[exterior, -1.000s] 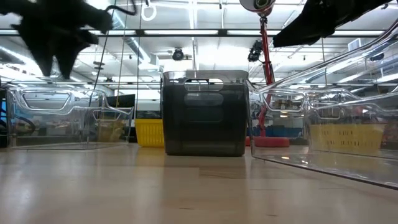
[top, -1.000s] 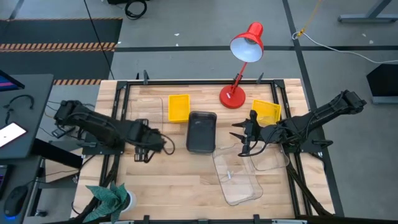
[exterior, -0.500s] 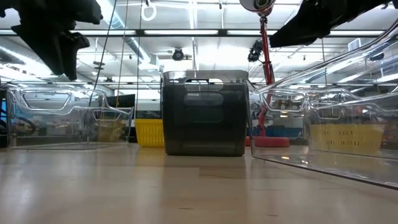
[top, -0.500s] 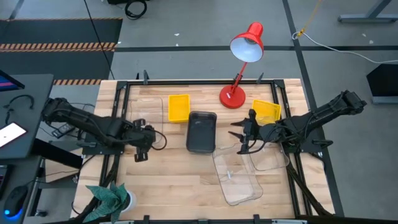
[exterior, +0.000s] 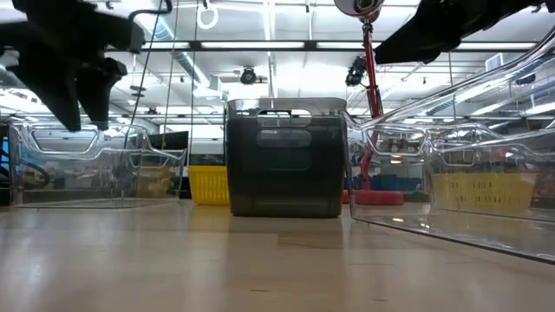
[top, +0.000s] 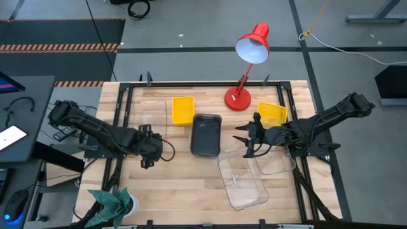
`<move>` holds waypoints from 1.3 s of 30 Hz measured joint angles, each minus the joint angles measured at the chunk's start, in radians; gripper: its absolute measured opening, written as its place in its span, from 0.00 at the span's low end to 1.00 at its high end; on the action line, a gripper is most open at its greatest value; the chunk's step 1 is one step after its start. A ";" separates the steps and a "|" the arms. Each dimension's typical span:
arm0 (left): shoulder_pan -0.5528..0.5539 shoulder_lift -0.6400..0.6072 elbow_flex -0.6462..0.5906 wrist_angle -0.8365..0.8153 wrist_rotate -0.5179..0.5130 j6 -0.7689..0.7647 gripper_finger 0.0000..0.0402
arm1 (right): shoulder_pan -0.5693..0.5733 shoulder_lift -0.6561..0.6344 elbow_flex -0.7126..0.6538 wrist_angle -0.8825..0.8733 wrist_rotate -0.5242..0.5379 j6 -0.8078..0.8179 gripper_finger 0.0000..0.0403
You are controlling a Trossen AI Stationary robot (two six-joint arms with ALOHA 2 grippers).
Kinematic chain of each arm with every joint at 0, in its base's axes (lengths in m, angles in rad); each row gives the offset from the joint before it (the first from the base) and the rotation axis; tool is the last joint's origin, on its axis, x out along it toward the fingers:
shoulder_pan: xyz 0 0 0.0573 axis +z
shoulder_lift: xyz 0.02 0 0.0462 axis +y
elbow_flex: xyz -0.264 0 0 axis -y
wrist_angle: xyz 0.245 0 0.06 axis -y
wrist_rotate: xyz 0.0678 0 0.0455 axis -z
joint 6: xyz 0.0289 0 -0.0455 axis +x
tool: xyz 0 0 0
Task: Stack baskets by color
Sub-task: Stack the top transparent bin on the bottom transparent bin
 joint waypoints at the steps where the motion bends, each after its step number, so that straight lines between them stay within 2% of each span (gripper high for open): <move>1: 0.001 0.014 0.000 -0.015 -0.007 -0.003 0.70 | 0.000 0.000 0.000 0.003 -0.001 0.000 0.42; 13: 0.009 0.165 -0.002 -0.019 -0.005 -0.002 0.58 | 0.000 0.000 0.000 0.028 -0.034 -0.002 0.42; 19: 0.008 0.169 -0.114 0.111 0.055 0.021 0.50 | 0.006 0.000 0.000 0.029 -0.052 -0.001 0.42; 26: 0.021 0.168 -0.127 0.138 0.049 0.017 0.40 | 0.008 0.000 0.000 0.039 -0.052 -0.003 0.42; 32: 0.021 0.168 -0.127 0.146 0.113 0.001 0.29 | 0.008 0.000 0.000 0.039 -0.054 -0.008 0.42; 39: 0.012 0.141 -0.102 0.112 0.119 0.002 0.09 | 0.008 0.000 0.000 0.039 -0.071 -0.008 0.42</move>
